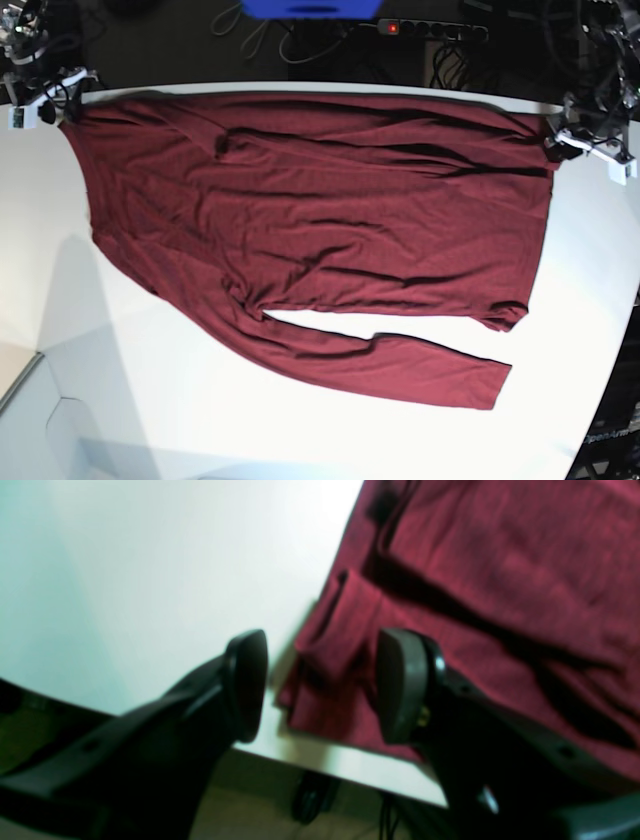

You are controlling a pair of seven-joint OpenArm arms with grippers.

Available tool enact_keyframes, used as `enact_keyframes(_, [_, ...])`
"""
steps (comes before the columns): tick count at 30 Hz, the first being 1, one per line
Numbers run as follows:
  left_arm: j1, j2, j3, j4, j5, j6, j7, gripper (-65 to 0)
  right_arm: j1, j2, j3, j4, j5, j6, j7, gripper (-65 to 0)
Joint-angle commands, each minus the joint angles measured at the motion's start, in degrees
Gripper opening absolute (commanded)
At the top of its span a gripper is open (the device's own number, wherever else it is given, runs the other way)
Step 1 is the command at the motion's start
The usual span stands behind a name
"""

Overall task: Layout the t-shirt on the table in an organized manner, then fold the t-shirt properly
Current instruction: 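Pull both held corners away from the shirt body, unfolding it flat, then release both corners and move both grippers along the shirt sides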

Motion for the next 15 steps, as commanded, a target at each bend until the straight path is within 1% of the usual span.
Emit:
enact_keyframes(1, [0.06,-0.36,-1.85,1.00,-0.37,-0.07,-0.37,-31.3,-0.29,0.93,0.58,0.85,0.36,-0.12,1.23,-33.7])
enact_keyframes(4, [0.06,0.26,-4.66,1.00,-0.37,-0.07,-0.37,-31.3,-0.29,0.84,0.58,0.93,0.36,-0.12,1.23,-33.1])
enact_keyframes(8, [0.06,-0.18,-4.83,1.18,-0.45,-0.07,-0.37,-31.3,1.38,-0.30,0.93,0.93,0.36,-0.12,1.23,-32.8])
enact_keyframes(15, [0.06,0.08,-4.92,5.13,-0.45,-0.07,-0.37,-31.3,1.47,-0.65,1.02,1.02,0.36,-0.12,1.32,-24.4])
